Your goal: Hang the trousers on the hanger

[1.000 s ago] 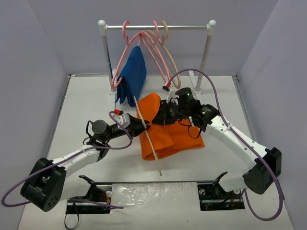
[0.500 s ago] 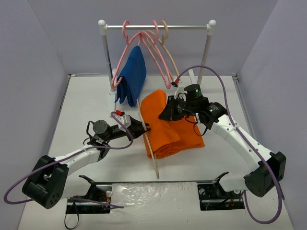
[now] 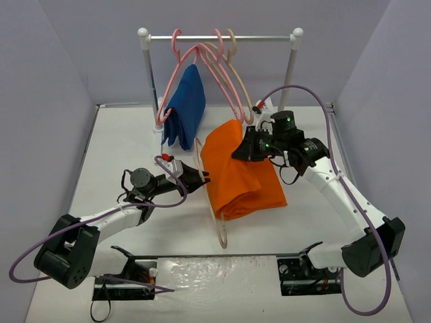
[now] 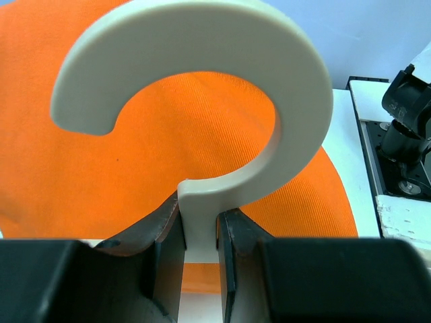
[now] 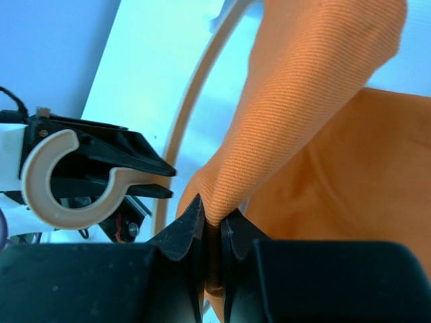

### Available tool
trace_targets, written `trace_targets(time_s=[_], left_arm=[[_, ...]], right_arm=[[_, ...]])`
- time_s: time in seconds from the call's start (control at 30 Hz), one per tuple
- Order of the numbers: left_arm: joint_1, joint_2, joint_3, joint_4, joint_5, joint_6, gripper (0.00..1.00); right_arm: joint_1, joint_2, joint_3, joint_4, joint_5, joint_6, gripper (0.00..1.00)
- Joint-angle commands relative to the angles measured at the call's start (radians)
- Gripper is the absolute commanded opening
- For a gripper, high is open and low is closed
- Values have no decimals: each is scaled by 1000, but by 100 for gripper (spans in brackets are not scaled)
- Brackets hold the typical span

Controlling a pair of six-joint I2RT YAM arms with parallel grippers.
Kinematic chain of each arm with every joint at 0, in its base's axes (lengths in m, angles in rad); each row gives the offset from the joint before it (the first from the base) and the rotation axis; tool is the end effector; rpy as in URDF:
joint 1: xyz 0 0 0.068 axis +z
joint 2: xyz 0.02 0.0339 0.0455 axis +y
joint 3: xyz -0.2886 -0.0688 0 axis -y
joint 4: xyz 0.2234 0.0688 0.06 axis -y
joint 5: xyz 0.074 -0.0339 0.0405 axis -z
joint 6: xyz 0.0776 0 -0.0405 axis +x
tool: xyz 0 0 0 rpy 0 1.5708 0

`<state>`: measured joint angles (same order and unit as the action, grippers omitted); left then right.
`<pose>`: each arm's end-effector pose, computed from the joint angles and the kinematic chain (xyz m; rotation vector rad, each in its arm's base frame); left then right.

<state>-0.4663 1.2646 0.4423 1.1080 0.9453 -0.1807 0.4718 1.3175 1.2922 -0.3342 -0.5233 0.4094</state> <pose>0.1893 -0.1657 0.2995 1.0169 1.1090 -1.1300 0.2538 0.1730 0.3975 -0.4337 1.9902 1.0766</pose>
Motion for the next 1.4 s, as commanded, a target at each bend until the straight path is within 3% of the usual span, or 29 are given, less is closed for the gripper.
trace_targets(time_s=[0.0, 0.27, 0.47, 0.7, 0.97, 1.17, 1.37], left_arm=[[24, -34, 2, 80, 9, 0, 0], [26, -22, 2, 42, 17, 16, 0], [26, -75, 5, 24, 9, 10, 0], [26, -191, 110, -233, 11, 70, 0], [26, -135, 97, -170, -35, 21, 0], [28, -127, 40, -139, -96, 12, 0], [48, -278, -19, -244, -193, 47, 0]], right_arm=[[-66, -87, -33, 101, -23, -38, 0], [-172, -143, -96, 95, -80, -59, 0], [-192, -133, 19, 61, -118, -54, 0], [-191, -98, 159, 44, -164, -32, 0], [-185, -97, 201, 46, -184, -18, 0], [-189, -124, 79, 47, -123, -43, 0], [-206, -155, -155, 97, -45, -98, 0]])
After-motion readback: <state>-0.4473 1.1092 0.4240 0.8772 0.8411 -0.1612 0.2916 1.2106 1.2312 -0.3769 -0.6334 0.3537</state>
